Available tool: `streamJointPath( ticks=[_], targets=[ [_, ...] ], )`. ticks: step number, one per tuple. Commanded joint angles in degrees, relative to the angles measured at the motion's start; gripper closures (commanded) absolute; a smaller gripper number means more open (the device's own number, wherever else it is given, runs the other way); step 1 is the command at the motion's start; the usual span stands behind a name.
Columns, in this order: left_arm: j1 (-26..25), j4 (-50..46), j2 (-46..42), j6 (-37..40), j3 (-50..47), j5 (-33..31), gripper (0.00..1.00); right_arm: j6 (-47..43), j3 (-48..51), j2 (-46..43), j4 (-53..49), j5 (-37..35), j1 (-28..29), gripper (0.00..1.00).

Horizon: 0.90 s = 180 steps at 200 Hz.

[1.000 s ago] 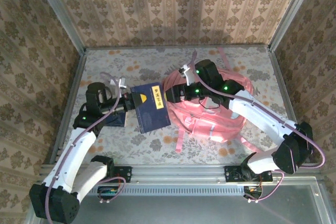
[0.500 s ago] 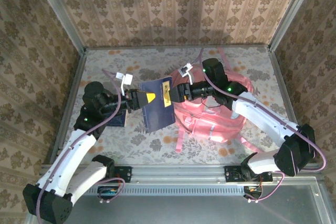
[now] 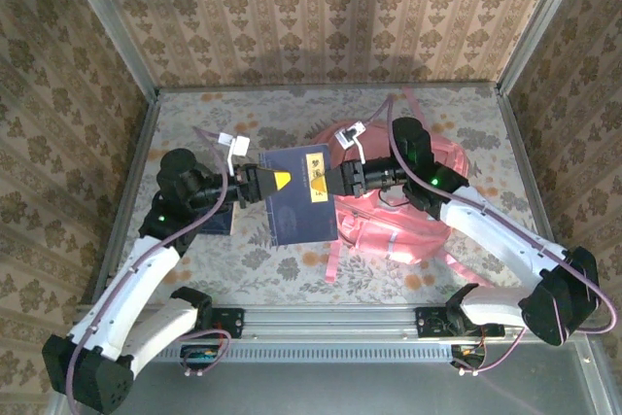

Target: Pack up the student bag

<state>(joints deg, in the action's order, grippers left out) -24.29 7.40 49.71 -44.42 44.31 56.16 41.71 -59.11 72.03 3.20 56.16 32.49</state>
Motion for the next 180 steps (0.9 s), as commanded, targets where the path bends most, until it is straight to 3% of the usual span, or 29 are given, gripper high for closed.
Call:
streamJointPath(
  ticks=[1,12,20,36,54,80,109,134,140,149,151,164,180],
  targets=[
    [0.73,3.32,0.53,0.14,1.47,0.33,1.0,2.59,1.53,-1.35,2.89,-1.78,-0.94,1.0],
    [0.91,3.28,0.42,0.05,1.3,-0.61,1.0,3.44,1.8,-1.69,3.55,-2.97,-1.12,1.0],
    [1.1,3.3,0.4,-0.26,1.17,-1.11,0.92,4.04,1.84,-1.8,3.72,-4.0,-1.28,1.0],
    [1.19,7.04,1.06,-3.01,0.07,-0.53,0.87,6.97,2.55,-1.59,6.98,-4.78,-1.55,1.0],
    [0.97,10.14,2.02,-6.05,-0.72,0.05,0.63,9.96,3.47,-1.19,10.7,-5.61,-1.55,1.0],
    [-0.69,12.11,2.57,-7.25,-1.32,1.06,0.54,10.66,4.17,-0.95,11.72,-7.95,-1.81,1.0],
    [-4.47,11.66,3.17,-5.85,-1.69,0.68,0.61,11.06,3.9,-0.46,12.0,-9.28,-1.97,1.0],
    [-4.5,9.67,2.83,-3.77,-1.66,-0.68,0.91,9.85,3.58,-0.79,9.67,-10.71,-2.75,1.0],
    [-4.29,9.29,2.55,-3.36,-1.32,-0.7,1.0,8.76,3.19,-1.01,7.94,-10.87,-3.08,0.92],
    [-3.88,9.36,2.12,-3.3,-0.91,-0.53,1.0,6.62,2.55,-1.43,4.82,-11.41,-3.52,0.72],
    [-3.78,9.32,2.07,-3.3,-0.86,-0.53,1.0,5.54,2.21,-1.64,3.38,-11.82,-3.7,0.63],
    [-3.59,9.55,1.67,-3.22,0.24,0.06,1.0,1.24,0.83,-2.27,-2.55,-13.26,-4.09,0.3],
    [-3.57,10.14,1.61,-3.67,1.41,0.98,1.0,-2.5,-0.67,-2.6,-8.05,-14.48,-4.74,0.08]
  ],
)
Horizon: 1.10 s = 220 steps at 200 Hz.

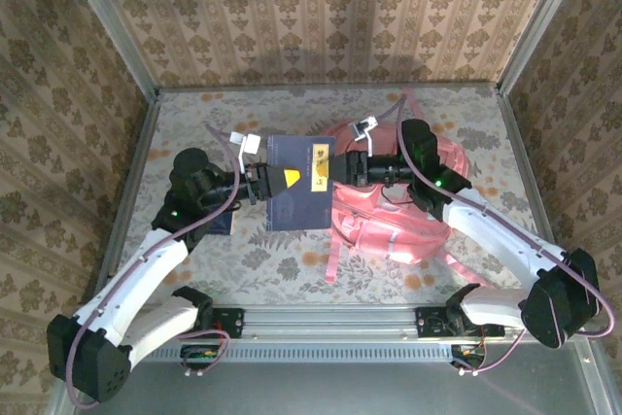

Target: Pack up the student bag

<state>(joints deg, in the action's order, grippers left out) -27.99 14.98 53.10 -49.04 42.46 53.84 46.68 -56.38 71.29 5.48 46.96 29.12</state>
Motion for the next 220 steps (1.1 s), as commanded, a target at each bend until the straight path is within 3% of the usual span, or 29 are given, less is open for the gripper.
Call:
streamJointPath(
  ticks=[1,36,65,89,109,142,196,213,220],
  targets=[
    [0.08,2.75,-1.77,0.82,3.25,3.38,1.0,-7.51,-3.39,-1.85,-10.49,-5.29,-1.45,0.07],
    [-0.34,9.17,-1.58,-3.02,3.16,4.93,1.0,-2.38,-1.35,-1.05,-2.62,1.11,-2.92,0.01],
    [-1.53,9.92,-0.69,-3.0,3.16,5.08,1.0,7.6,0.5,1.74,12.55,9.78,-2.29,0.03],
    [-1.99,10.03,0.1,-2.78,2.92,4.65,1.0,7.3,-0.6,2.06,14.15,12.13,0.31,0.08],
    [-1.82,4.74,1.03,0.37,3.95,3.4,1.0,6.6,-0.99,1.78,13.24,12.51,1.2,0.19],
    [-0.63,6.45,1.7,-0.89,3.6,2.41,1.0,5.69,0.51,0.8,11.82,11.76,0.96,0.42],
    [0.53,6.42,2.84,-1.28,3.38,2.47,1.0,7.32,3.46,-0.71,15.23,9.41,0.85,1.0],
    [0.89,5.21,2.82,-1.1,3.48,1.69,1.0,7.57,3.47,-1.12,15.0,7.29,0.73,1.0],
    [1.23,3.47,2.75,-0.77,3.83,1.12,0.84,7.55,3.5,-1.51,14.58,5.9,0.44,1.0]
  ],
)
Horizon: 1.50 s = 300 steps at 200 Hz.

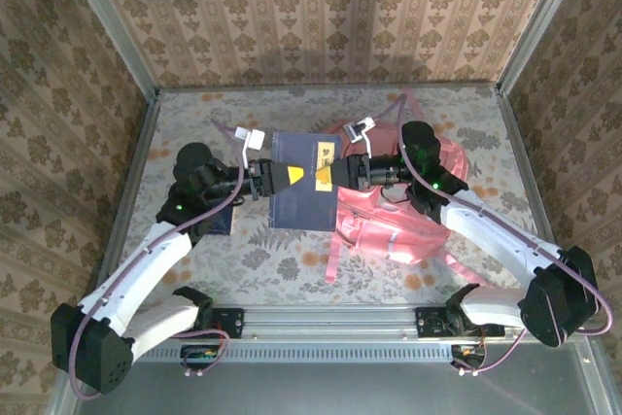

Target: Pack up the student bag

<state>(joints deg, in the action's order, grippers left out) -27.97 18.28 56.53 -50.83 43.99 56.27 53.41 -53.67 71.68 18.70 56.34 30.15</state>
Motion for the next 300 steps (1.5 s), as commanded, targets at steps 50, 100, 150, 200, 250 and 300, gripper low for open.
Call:
streamJointPath(
  ticks=[50,100,150,200,250,300],
  targets=[
    [5.36,-1.32,-3.31,-4.68,-1.92,-8.02,0.19,11.69,6.38,-6.33,5.97,-24.84,-2.93,1.0],
    [2.74,8.86,-4.94,-13.39,-9.97,-19.16,0.09,17.35,7.72,-8.49,11.77,-40.53,0.64,1.0],
    [-0.18,15.07,-1.52,-18.06,-11.71,-25.73,0.1,17.87,8.03,-7.57,15.28,-44.65,1.91,1.0],
    [-4.06,26.31,6.47,-21.09,-10.09,-25.15,0.23,19.74,11.12,-5.84,20.73,-48.94,3.5,1.0],
    [-5.08,31.66,10.01,-20.44,-10.19,-27.38,0.43,20.31,11.63,-5.49,21.58,-50.29,4.99,1.0],
    [-6.81,38.67,14.15,-22.37,-9.53,-27.15,0.64,19.42,14.02,-6.43,21.77,-53.63,6.65,1.0]
  ],
)
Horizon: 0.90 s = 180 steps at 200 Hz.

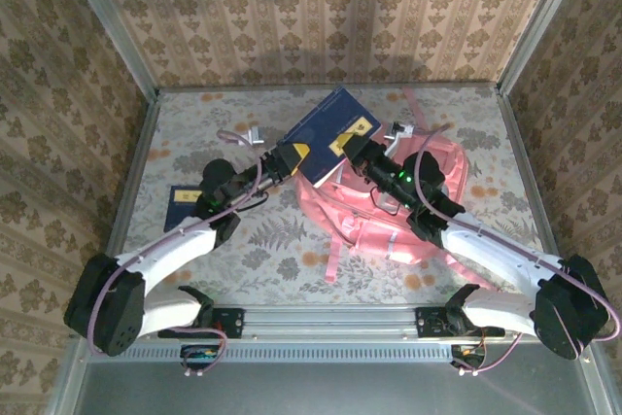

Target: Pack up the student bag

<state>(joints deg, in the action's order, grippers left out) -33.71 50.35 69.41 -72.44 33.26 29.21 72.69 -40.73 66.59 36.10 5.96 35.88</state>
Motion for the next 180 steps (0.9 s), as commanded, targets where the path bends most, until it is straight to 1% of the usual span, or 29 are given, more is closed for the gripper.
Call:
streamJointPath(
  ticks=[1,33,64,77,88,96,112,114,121,131,139,143,150,161,172,180],
  targets=[
    [-1.08,6.69,1.31,-0.76,1.2,-0.06,0.64,0.11,1.13,-1.4,4.35,-3.37,0.89,1.0],
    [-1.86,10.31,2.22,-1.62,0.68,0.27,0.79,-1.23,2.26,-2.31,3.81,-6.21,1.64,1.0],
    [-2.23,11.01,2.09,-2.0,0.07,-0.03,0.8,-2.0,3.51,-3.12,3.1,-8.87,1.91,1.0],
    [-2.32,11.03,1.81,-1.87,-0.21,-0.45,0.82,-2.21,3.68,-3.13,3.1,-9.4,2.09,1.0],
    [-2.32,11.07,1.7,-1.66,-0.13,-0.44,0.89,-2.36,3.82,-3.08,2.81,-9.98,2.4,1.0],
    [-2.32,11.0,1.78,-1.33,0.04,-0.15,1.0,-2.75,3.48,-2.81,2.72,-9.56,2.47,1.0],
    [-1.79,10.92,1.16,-0.91,0.15,0.33,1.0,-5.0,1.51,-2.69,-1.53,-7.58,2.47,1.0],
    [-1.62,10.8,0.92,-0.83,0.1,0.39,1.0,-5.49,1.24,-2.73,-2.32,-7.44,2.52,0.98],
    [-0.67,9.78,-0.3,-0.64,-0.16,0.39,1.0,-7.27,0.03,-2.98,-5.52,-7.04,2.52,0.87],
    [1.37,6.19,-3.05,-0.08,-1.0,-0.23,1.0,-9.81,-1.56,-3.88,-11.21,-7.76,2.53,0.7],
    [3.11,1.84,-6.33,1.12,-1.41,-0.8,1.0,-11.45,-2.51,-4.62,-15.77,-8.93,2.45,0.61],
    [3.91,-1.36,-8.04,2.06,-1.44,-0.94,1.0,-12.3,-2.75,-4.9,-17.41,-9.08,2.37,0.58],
    [5.24,-7.47,-11.14,4.45,-1.04,-1.14,1.0,-13.87,-3.22,-5.14,-19.72,-8.73,2.19,0.54],
    [6.81,-20.5,-16.33,9.7,0.9,-1.88,1.0,-16.04,-4.39,-5.25,-24.63,-8.76,2.09,0.5],
    [7.17,-33.67,-20.71,16.58,3.66,-3.97,1.0,-17.88,-5.55,-4.95,-29.67,-9.29,2.01,0.48],
    [7.17,-40.5,-23.0,20.49,5.32,-5.21,1.0,-19.1,-6.66,-4.5,-33.59,-10.09,1.88,0.48]
  ],
)
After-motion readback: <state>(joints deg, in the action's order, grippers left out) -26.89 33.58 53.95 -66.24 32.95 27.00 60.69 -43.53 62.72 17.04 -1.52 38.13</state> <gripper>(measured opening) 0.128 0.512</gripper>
